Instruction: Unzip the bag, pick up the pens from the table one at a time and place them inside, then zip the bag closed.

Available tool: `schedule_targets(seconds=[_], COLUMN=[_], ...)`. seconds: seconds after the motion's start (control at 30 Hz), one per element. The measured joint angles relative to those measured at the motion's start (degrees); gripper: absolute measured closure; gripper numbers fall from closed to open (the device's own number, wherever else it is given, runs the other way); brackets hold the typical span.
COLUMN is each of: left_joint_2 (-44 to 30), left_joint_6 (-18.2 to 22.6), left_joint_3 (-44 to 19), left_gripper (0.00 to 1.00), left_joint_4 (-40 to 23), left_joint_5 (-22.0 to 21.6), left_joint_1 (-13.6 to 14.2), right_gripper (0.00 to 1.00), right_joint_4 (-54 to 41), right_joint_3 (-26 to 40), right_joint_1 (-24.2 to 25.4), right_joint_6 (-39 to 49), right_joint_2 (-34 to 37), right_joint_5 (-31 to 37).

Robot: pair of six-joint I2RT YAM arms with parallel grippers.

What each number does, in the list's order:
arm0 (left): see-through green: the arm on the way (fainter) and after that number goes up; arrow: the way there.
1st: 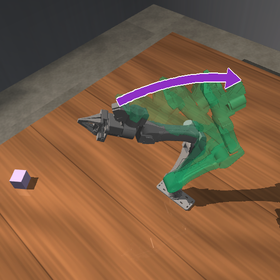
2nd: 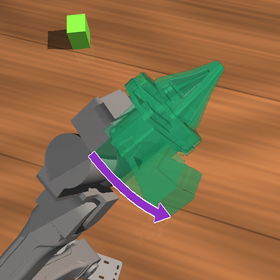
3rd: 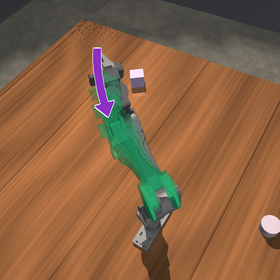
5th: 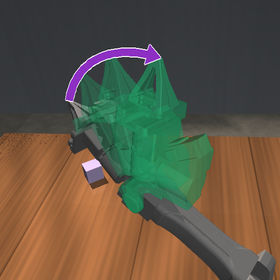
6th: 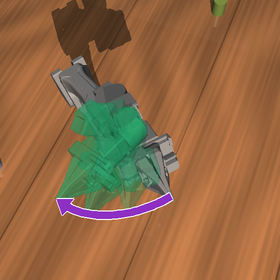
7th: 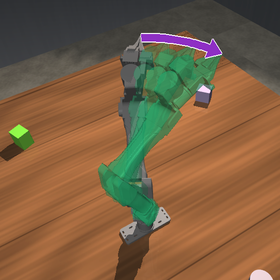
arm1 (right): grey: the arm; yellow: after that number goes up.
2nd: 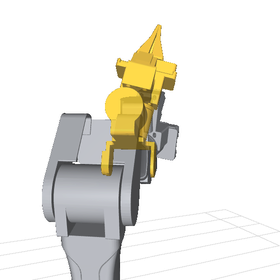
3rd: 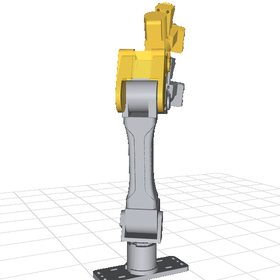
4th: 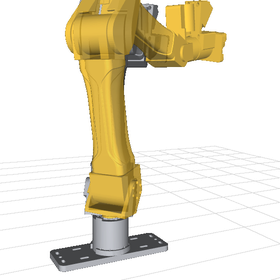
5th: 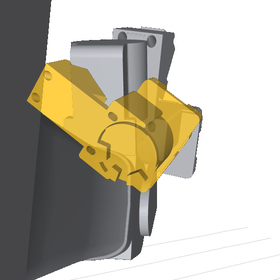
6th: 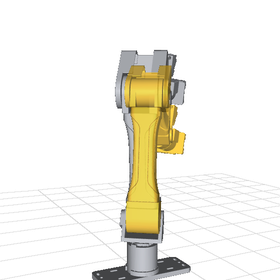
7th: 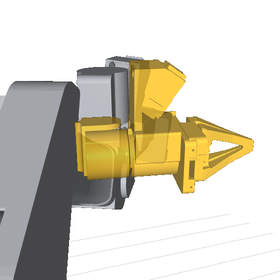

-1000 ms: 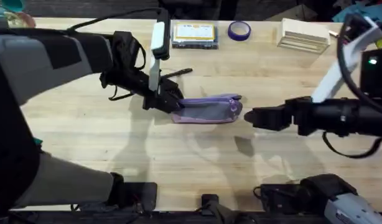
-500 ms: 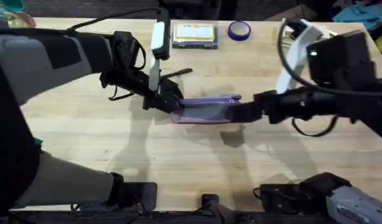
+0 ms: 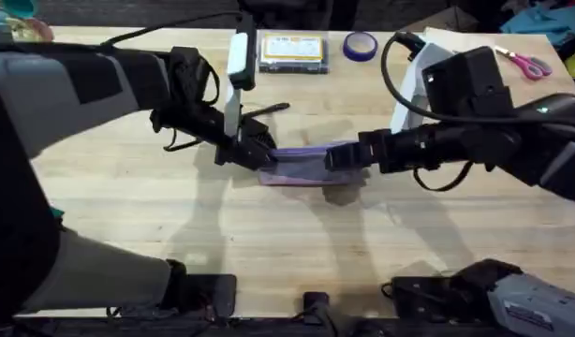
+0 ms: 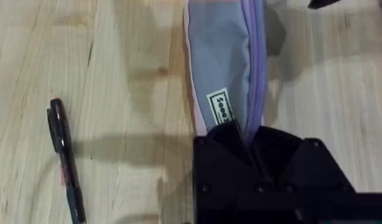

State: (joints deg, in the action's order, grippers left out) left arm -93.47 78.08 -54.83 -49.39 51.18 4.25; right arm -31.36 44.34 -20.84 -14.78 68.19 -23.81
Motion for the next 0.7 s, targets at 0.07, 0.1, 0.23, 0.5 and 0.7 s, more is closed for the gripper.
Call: schedule_targets(seconds=[0.07,0.1,0.23,0.5,0.7], left_joint_2=[0.0,0.0,0.0,0.0,0.0], left_joint_6=[0.0,0.0,0.0,0.0,0.0], left_joint_3=[0.0,0.0,0.0,0.0,0.0], left_gripper=[0.957,0.957,0.957,0.957,0.957], left_joint_4=[0.1,0.1,0.1,0.1,0.1], left_joint_5=[0.0,0.0,0.0,0.0,0.0], left_joint_1=[0.0,0.0,0.0,0.0,0.0], right_gripper=[0.008,0.034,0.275,0.677,0.821], right_joint_4=[1.1,1.6,2.0,2.2,2.3], right_joint_3=[0.0,0.0,0.0,0.0,0.0], right_joint_1=[0.0,0.0,0.0,0.0,0.0], right_joint_6=[-0.5,-0.7,-1.4,-2.9,-3.7], right_joint_2=[0.7,1.0,1.7,2.0,2.0], right_joint_5=[0.2,0.4,0.8,3.1,4.5])
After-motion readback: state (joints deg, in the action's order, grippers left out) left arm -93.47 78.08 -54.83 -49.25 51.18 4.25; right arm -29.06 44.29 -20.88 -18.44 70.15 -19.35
